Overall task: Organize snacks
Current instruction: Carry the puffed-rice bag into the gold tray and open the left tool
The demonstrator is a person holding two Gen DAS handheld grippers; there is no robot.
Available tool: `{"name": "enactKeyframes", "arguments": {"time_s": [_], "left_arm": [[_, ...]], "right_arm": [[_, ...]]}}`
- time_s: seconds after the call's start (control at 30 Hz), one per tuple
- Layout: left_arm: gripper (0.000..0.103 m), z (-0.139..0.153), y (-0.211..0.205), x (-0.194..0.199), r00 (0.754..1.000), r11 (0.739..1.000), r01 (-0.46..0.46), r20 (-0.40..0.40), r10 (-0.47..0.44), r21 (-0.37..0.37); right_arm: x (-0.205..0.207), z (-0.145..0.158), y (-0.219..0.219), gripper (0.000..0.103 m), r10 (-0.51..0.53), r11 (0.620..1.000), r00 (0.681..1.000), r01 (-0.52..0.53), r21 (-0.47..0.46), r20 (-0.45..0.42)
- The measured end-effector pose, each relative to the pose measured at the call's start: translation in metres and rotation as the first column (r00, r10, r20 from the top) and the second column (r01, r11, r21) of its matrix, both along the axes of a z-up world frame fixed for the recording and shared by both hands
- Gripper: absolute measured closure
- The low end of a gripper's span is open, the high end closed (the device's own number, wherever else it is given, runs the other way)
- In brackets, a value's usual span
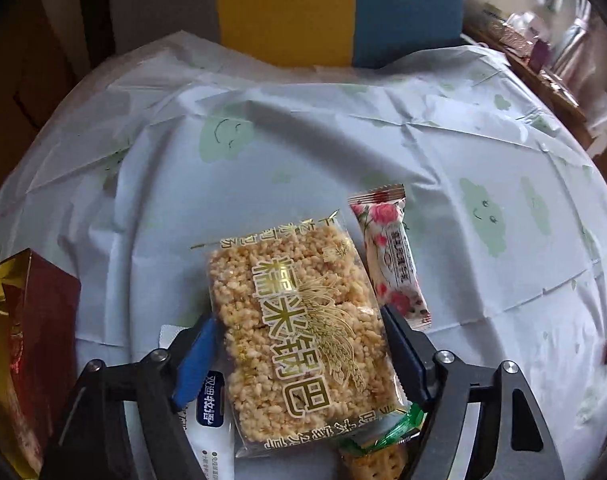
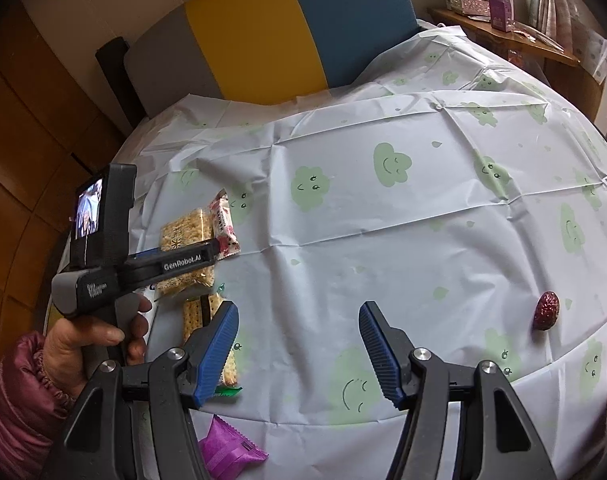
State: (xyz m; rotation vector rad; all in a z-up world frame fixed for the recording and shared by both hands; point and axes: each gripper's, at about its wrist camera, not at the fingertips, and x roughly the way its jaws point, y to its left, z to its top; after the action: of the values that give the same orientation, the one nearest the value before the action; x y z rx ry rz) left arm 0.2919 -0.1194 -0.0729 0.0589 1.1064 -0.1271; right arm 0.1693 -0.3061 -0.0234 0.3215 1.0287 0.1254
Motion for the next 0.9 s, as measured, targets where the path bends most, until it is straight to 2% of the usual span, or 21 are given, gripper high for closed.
{"name": "enactKeyframes", "arguments": {"time_s": [0.13,0.4,0.63,0.9], "left_arm": [[0.027,0.002,0.013,-0.019,0.999,0.999,0.036,0.040,-0.035,-0.024],[0.027,0.009,0.035,-0.034,0.997,0.996,0.027,0.072,-0.020,-0.089],[0.027,0.031,0.035,-0.040,0.994,0.988,0.021,0.111,-0.005,-0.150],[0.027,0.060,0.053,-0.058,0.987,0.979,0.024,0.162,0.010,-0.202]], "right_arm": [[0.002,-0.002,0.000,0.039,-0.004,1.000,1.000,0.004,-0.005,-0.012],[0.006,-0.013,0.008,0.039,0.020,0.998,0.998,-0.023,-0.050,-0.058],[0.008,-0.032,0.033,0.039,0.122,0.987,0.984,-0.134,-0.087,-0.130],[0.003,-0.045,0.074,0.039,0.265,0.956,0.953,-0.279,-0.091,-0.145]]}}
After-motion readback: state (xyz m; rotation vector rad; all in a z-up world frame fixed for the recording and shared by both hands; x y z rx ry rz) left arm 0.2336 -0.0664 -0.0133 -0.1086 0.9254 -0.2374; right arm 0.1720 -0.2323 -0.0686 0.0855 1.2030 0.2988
